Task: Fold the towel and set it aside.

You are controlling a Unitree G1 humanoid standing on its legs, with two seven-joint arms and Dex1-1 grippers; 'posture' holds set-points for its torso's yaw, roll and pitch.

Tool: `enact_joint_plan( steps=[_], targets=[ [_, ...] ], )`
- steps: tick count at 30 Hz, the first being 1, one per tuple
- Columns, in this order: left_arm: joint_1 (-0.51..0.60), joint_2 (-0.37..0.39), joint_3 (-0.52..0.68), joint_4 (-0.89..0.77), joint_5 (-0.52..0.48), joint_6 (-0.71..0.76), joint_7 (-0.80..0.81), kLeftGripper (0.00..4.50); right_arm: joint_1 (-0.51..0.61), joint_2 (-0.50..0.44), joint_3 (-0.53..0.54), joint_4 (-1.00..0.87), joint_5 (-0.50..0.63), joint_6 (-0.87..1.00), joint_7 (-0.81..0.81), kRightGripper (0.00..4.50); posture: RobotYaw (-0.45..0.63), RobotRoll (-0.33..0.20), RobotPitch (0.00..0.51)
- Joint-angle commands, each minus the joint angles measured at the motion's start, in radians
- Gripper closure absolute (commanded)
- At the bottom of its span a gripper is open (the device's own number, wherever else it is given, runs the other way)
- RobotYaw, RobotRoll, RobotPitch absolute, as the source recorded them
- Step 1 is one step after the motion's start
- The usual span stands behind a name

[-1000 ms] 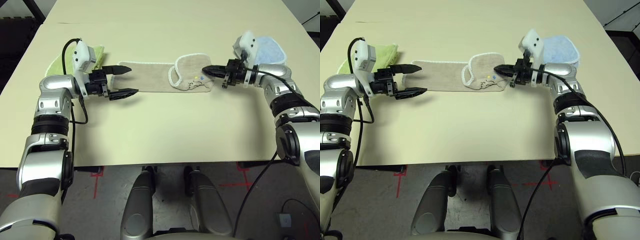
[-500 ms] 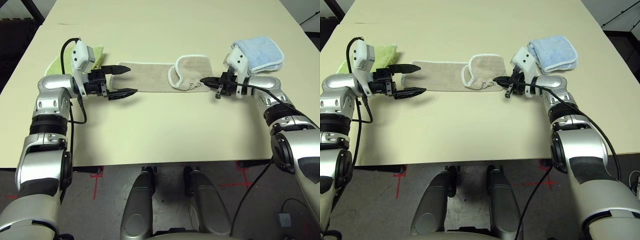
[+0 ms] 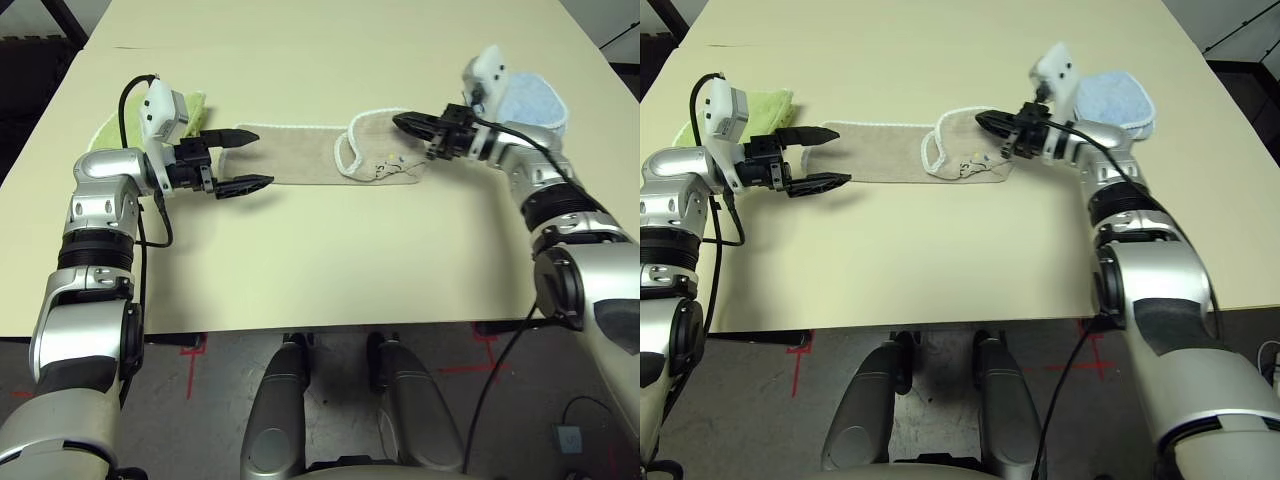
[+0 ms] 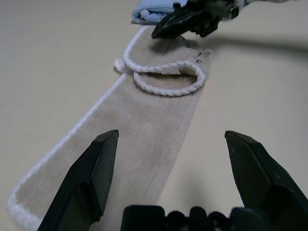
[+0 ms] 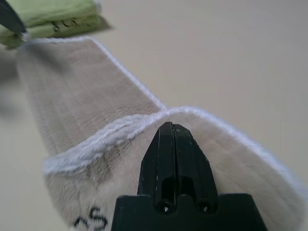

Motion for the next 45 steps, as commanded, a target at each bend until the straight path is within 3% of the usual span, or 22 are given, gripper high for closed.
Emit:
enact_joint_plan(
  steps=[1,6,16,32,39,45],
  targets=[
    [0.03,0.019,0.006,-0.039,-0.009,0.017,-0.001,0.0,-0.004,0.009,0.032,0.052,-0.059,0.024,-0.123,4.48,0.11,0.0,0.253],
    [0.058,0.036,0.015,-0.084,-0.017,0.046,0.005,0.0,0.043,-0.002,0.021,0.081,-0.069,0.05,-0.179,4.48,0.13,0.0,0.259],
    [0.048,0.032,0.006,-0.076,-0.017,0.057,0.015,0.0,0.019,-0.03,-0.12,0.035,0.067,0.001,-0.09,4.48,0.08,0.0,0.262],
    [0.03,0.019,0.0,-0.052,-0.011,0.056,0.014,0.0,0.059,-0.019,-0.034,0.038,-0.02,0.067,-0.207,4.48,0.07,0.0,0.265],
    [0.023,0.015,0.0,-0.037,-0.007,0.05,0.018,0.0,0.036,-0.052,-0.118,-0.025,0.094,0.015,-0.011,4.48,0.05,0.0,0.256],
    [0.014,0.011,0.002,-0.01,-0.007,0.033,0.017,0.0,0.053,-0.076,-0.088,-0.082,0.115,-0.028,0.173,4.48,0.05,0.0,0.25]
  ],
)
